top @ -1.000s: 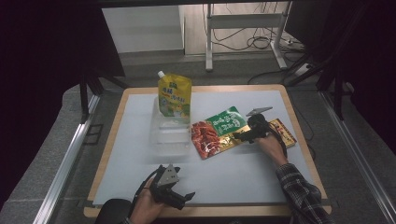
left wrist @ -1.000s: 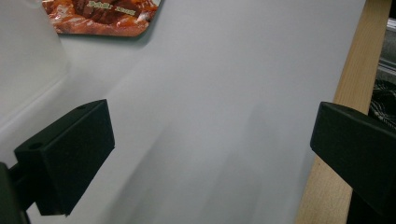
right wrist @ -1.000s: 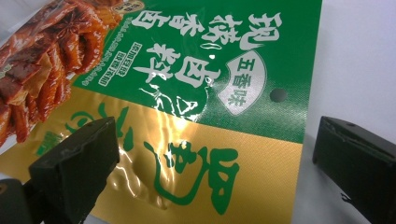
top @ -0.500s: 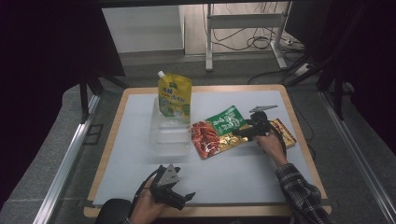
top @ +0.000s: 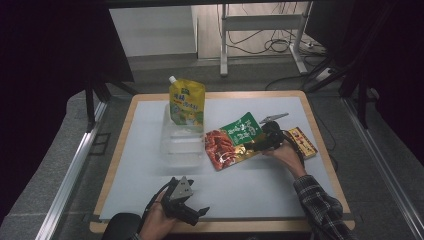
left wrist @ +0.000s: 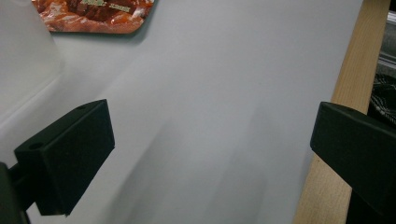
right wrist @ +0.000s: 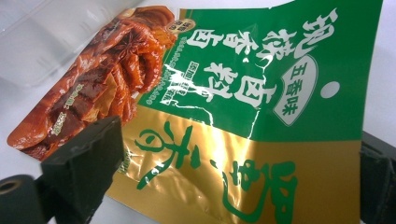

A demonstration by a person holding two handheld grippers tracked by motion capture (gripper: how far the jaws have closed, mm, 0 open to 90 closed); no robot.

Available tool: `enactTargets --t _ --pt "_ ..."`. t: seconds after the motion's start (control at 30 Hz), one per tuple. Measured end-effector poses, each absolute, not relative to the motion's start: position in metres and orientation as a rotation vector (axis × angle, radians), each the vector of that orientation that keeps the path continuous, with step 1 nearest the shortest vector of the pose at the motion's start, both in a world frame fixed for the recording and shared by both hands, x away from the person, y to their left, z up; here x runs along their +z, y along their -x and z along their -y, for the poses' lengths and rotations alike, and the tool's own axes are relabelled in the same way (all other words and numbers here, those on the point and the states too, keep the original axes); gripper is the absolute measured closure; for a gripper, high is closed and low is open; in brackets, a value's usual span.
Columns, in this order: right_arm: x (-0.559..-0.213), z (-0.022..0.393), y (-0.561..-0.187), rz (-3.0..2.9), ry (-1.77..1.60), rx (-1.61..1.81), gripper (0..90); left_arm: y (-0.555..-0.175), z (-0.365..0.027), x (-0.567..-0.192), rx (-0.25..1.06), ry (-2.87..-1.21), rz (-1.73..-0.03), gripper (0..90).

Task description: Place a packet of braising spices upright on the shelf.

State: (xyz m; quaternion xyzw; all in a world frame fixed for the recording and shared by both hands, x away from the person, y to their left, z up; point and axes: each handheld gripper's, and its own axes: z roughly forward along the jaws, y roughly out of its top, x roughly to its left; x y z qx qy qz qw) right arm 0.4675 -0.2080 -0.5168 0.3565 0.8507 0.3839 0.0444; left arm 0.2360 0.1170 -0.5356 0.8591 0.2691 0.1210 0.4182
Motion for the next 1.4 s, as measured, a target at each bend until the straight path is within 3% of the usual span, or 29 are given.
enactTargets --t 0.07,0.13,0.27,0.43,0.5,1.4 --pt "-0.517 0.207 -0.468 -2.608 -1.089 1.152 5.1 -0.236 -0.117 -0.536 0.305 -2.157 -0.672 0.0" --pt "-0.517 0.207 -0.468 -2.584 -1.101 1.116 14.5 -0.236 -0.117 -0.536 0.305 -2.156 -0.672 0.0" --pt "-0.513 0.210 -0.468 -2.538 -1.147 1.124 50.0 -0.236 -0.116 -0.536 0.305 -2.160 -0.671 0.0" --pt "-0.511 0.206 -0.465 -2.535 -1.088 1.037 79.6 -0.236 -0.115 -0.536 0.307 -2.171 -0.666 0.0" --pt "-0.511 0.204 -0.463 -2.526 -1.071 0.981 86.9 -0.236 -0.115 -0.537 0.308 -2.174 -0.664 0.0" --pt "-0.469 0.205 -0.454 -2.493 -1.012 1.103 88.8 -0.236 -0.115 -0.538 0.317 -2.187 -0.668 0.0"
